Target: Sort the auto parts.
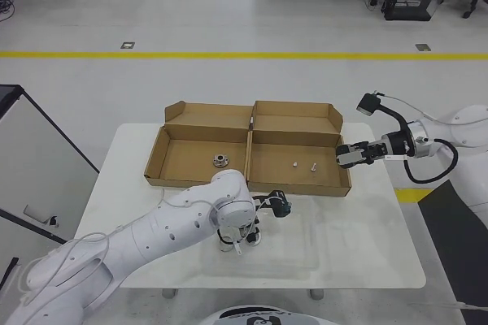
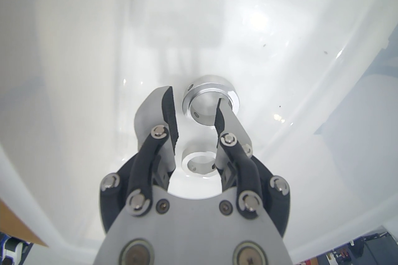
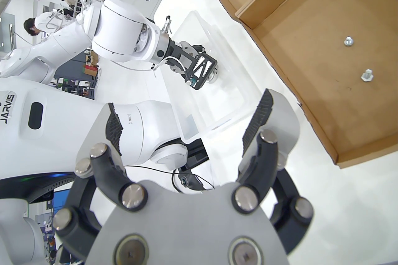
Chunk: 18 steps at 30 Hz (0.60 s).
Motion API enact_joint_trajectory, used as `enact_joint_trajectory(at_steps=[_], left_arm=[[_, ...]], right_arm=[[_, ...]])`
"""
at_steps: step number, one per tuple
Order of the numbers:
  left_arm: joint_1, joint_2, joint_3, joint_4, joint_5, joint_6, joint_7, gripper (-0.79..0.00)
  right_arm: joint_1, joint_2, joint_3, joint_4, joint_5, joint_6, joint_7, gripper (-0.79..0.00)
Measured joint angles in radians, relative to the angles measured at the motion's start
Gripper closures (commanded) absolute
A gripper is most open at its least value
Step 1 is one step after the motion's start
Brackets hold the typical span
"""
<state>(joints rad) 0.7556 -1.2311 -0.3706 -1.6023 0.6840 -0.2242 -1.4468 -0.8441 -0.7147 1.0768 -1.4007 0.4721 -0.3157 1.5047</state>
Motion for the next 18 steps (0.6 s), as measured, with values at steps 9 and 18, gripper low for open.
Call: enact_joint_trajectory(at_steps=[9, 18], left_arm=[[0.001, -0.010, 0.003, 0.014, 0.010, 0.001, 0.005, -0.286], [0.003, -0.020, 0.005, 0.034, 0.008, 0.000, 0.002, -0.289]], right_arm=[[0.000, 0.000, 0.000, 0.000, 0.000, 0.000, 0.000, -0.785], [0.000, 0.000, 0.000, 0.000, 0.000, 0.000, 0.000, -0.785]])
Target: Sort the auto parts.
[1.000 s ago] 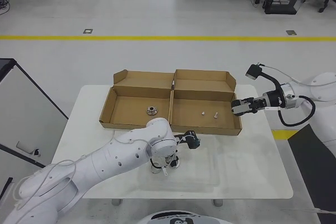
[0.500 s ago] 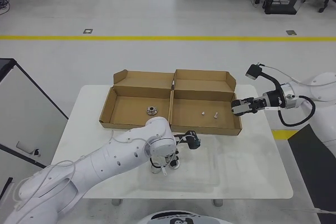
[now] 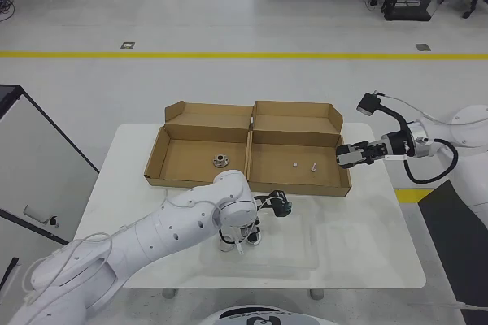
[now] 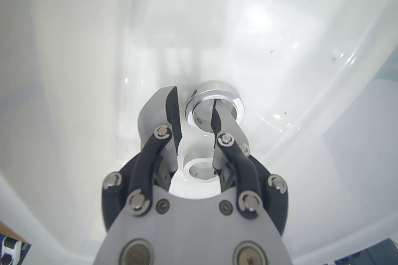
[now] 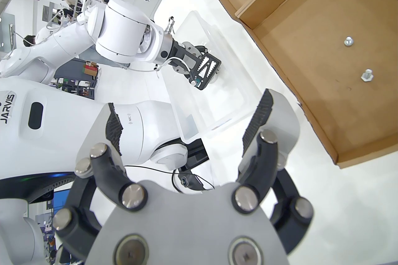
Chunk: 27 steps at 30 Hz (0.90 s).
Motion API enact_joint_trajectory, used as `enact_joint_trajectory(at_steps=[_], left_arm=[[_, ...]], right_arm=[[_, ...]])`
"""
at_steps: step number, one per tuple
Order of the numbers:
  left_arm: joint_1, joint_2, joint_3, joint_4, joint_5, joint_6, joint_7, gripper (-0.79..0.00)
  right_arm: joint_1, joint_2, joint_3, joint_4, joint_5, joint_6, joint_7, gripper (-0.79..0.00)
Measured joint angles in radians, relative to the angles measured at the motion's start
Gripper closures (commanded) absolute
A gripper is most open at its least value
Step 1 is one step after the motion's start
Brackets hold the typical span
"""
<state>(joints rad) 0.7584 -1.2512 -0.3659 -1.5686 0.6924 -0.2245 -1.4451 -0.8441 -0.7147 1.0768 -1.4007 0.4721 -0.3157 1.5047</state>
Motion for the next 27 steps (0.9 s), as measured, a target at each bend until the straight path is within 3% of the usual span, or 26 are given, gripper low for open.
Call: enact_joint_trajectory(at_steps=[7, 12, 14, 16, 27], left_arm=[[0.001, -0.005, -0.002, 0.009, 0.005, -0.003, -0.002, -0.280], [0.004, -0.009, -0.001, 0.017, 0.010, -0.005, -0.002, -0.200], [0.005, -0.011, 0.000, 0.021, 0.011, -0.004, -0.002, -0.139], [0.006, -0.012, 0.000, 0.025, 0.012, -0.005, 0.000, 0.000], [-0.001, -0.008, -0.040, -0.013, 0.000, 0.020, -0.029, 0.000]], right_arm=[[0.000, 0.000, 0.000, 0.000, 0.000, 0.000, 0.000, -0.785], [0.000, 0.000, 0.000, 0.000, 0.000, 0.000, 0.000, -0.785], [0.000, 0.000, 0.000, 0.000, 0.000, 0.000, 0.000, -0.785], [0.000, 0.000, 0.000, 0.000, 0.000, 0.000, 0.000, -0.785], [0.000, 0.000, 0.000, 0.000, 0.000, 0.000, 0.000, -0.785]])
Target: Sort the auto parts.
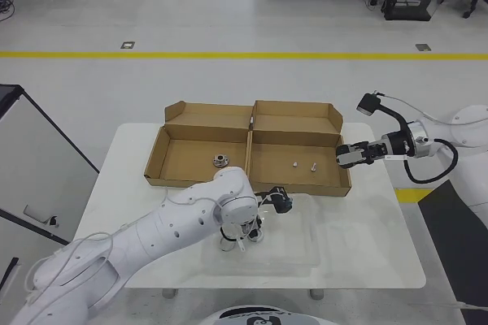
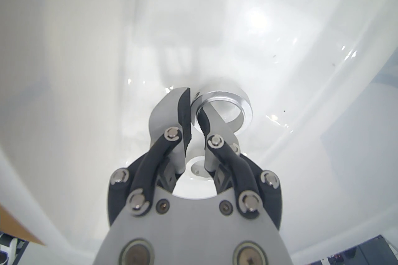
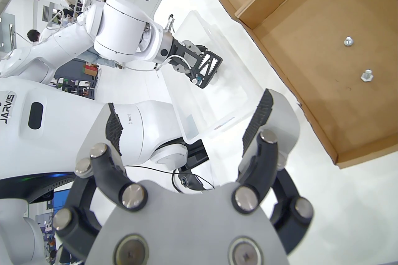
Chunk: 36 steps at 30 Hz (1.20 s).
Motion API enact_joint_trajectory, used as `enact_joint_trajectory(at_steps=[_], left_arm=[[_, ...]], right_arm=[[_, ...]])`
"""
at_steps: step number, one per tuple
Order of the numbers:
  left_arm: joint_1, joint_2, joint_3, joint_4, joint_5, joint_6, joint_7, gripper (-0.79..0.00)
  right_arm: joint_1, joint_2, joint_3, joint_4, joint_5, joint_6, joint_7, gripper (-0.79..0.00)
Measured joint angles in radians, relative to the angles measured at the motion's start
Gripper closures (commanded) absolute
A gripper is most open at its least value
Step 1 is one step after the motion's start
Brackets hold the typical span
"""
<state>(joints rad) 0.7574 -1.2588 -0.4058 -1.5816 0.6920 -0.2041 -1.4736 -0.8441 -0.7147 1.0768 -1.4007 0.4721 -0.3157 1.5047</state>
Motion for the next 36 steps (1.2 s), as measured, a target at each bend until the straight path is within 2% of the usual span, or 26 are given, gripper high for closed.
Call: enact_joint_trajectory(at_steps=[9, 16, 23, 29, 36], left_arm=[[0.016, 0.050, -0.141, -0.170, -0.033, 0.052, -0.062, 0.000], [0.031, 0.099, -0.254, -0.309, -0.057, 0.082, -0.062, 0.000], [0.050, 0.138, -0.363, -0.410, -0.136, 0.103, -0.059, 0.000], [0.118, 0.159, -0.488, -0.400, -0.335, 0.026, 0.030, 0.000], [0.217, 0.174, -0.595, -0.279, -0.620, -0.133, 0.186, 0.000]], right_arm=[[0.000, 0.000, 0.000, 0.000, 0.000, 0.000, 0.000, -0.785], [0.000, 0.000, 0.000, 0.000, 0.000, 0.000, 0.000, -0.785], [0.000, 0.000, 0.000, 0.000, 0.000, 0.000, 0.000, -0.785], [0.000, 0.000, 0.000, 0.000, 0.000, 0.000, 0.000, -0.785], [0.000, 0.000, 0.000, 0.000, 0.000, 0.000, 0.000, -0.785]])
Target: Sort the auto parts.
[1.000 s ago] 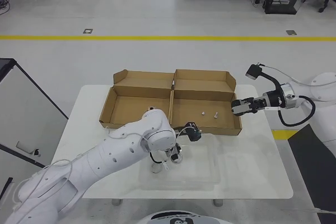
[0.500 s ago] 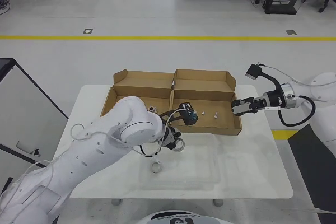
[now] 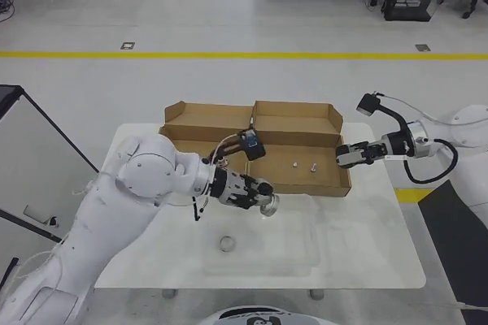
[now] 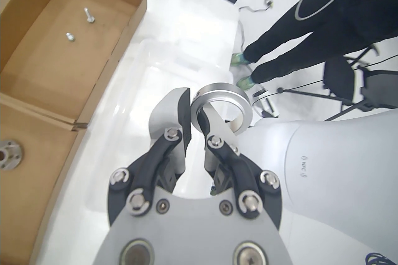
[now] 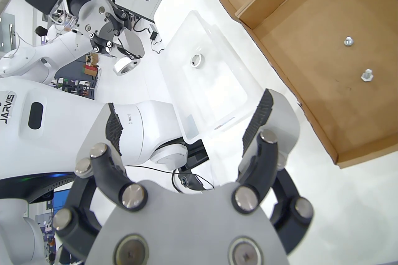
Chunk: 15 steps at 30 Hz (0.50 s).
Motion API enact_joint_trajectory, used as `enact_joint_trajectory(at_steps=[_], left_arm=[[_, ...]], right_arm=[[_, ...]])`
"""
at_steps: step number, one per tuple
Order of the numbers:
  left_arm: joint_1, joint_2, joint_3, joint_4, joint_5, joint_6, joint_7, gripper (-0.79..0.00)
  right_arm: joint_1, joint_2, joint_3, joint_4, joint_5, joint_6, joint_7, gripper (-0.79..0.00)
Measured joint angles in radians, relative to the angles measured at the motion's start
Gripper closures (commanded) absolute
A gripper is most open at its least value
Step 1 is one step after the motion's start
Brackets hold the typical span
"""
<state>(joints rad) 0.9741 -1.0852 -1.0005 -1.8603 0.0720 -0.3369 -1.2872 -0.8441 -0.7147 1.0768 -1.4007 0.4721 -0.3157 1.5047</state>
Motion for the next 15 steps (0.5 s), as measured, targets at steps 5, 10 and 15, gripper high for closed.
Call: enact_joint_trajectory(at_steps=[5, 10, 15], left_arm=[[0.058, 0.000, -0.025, 0.124, -0.236, -0.131, 0.085, 0.000], [0.085, -0.008, -0.018, 0.222, -0.476, -0.280, 0.105, 0.000], [0.097, -0.014, 0.011, 0.243, -0.689, -0.374, 0.177, 0.000]], right_arm=[[0.000, 0.000, 0.000, 0.000, 0.000, 0.000, 0.000, -0.785], [0.000, 0.000, 0.000, 0.000, 0.000, 0.000, 0.000, -0.785], [0.000, 0.000, 0.000, 0.000, 0.000, 0.000, 0.000, -0.785]])
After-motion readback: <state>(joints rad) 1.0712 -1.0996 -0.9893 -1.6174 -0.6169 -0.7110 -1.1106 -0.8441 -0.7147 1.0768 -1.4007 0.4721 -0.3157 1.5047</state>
